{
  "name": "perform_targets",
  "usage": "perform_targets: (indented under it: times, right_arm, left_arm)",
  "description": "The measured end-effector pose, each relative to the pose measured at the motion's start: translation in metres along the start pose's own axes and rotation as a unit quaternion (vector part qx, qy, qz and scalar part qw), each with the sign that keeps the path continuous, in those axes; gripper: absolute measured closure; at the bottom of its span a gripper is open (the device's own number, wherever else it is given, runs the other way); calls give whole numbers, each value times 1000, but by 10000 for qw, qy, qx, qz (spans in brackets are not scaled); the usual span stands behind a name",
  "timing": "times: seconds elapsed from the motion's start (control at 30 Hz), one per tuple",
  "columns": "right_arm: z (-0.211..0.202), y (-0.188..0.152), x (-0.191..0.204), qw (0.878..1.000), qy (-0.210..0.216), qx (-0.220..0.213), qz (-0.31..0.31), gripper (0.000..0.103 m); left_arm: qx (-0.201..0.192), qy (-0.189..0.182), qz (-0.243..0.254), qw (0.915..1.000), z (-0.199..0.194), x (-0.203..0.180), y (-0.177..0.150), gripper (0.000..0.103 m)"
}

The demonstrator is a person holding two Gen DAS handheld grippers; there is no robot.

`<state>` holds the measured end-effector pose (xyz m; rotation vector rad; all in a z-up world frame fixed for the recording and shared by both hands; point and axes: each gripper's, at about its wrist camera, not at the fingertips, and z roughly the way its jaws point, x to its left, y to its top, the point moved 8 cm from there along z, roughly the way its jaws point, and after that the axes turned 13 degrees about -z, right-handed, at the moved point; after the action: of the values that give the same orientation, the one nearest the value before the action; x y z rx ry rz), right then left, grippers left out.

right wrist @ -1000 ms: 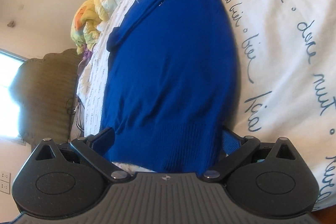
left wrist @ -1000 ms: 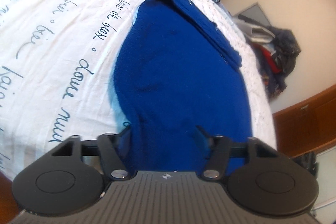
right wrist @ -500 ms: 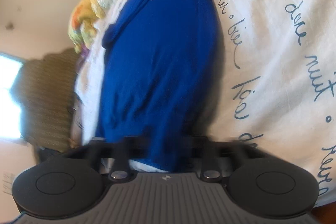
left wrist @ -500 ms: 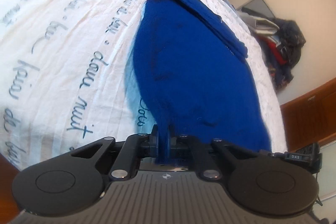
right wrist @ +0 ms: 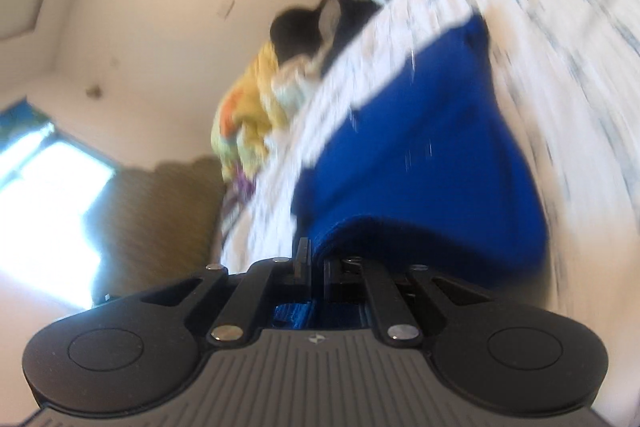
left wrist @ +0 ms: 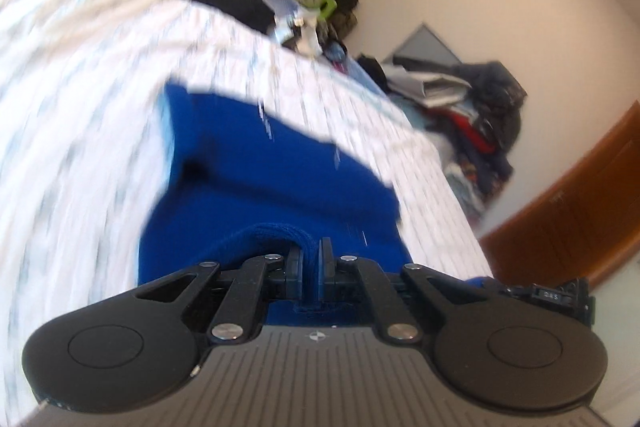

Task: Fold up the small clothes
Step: 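Lift the held hem and fold it over toward the collar, then open both grippers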

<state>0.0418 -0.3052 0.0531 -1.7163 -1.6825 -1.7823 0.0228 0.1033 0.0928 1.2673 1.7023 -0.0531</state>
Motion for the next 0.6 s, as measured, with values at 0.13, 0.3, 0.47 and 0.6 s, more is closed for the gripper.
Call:
perform_targets:
  times: [0.13, 0.3, 0.47, 0.6]
  right_arm:
    - [48, 66, -43, 9996, -106, -159, 201, 98]
    - [118, 126, -102, 9974, -292, -222, 624, 98]
    - [163, 148, -167, 9876, -779, -260, 1340, 75]
    - [143, 154, -173, 9848, -872, -687, 1334, 17]
  left_arm:
    - [-225, 133, 187, 9995, 60, -12, 68, 99]
    - [-274, 513, 83, 9983, 142, -1, 132, 99]
    - [-374, 1081, 202, 9932, 211, 26, 165, 94]
    - [-770, 1219, -50, 9895, 200, 41, 167, 15]
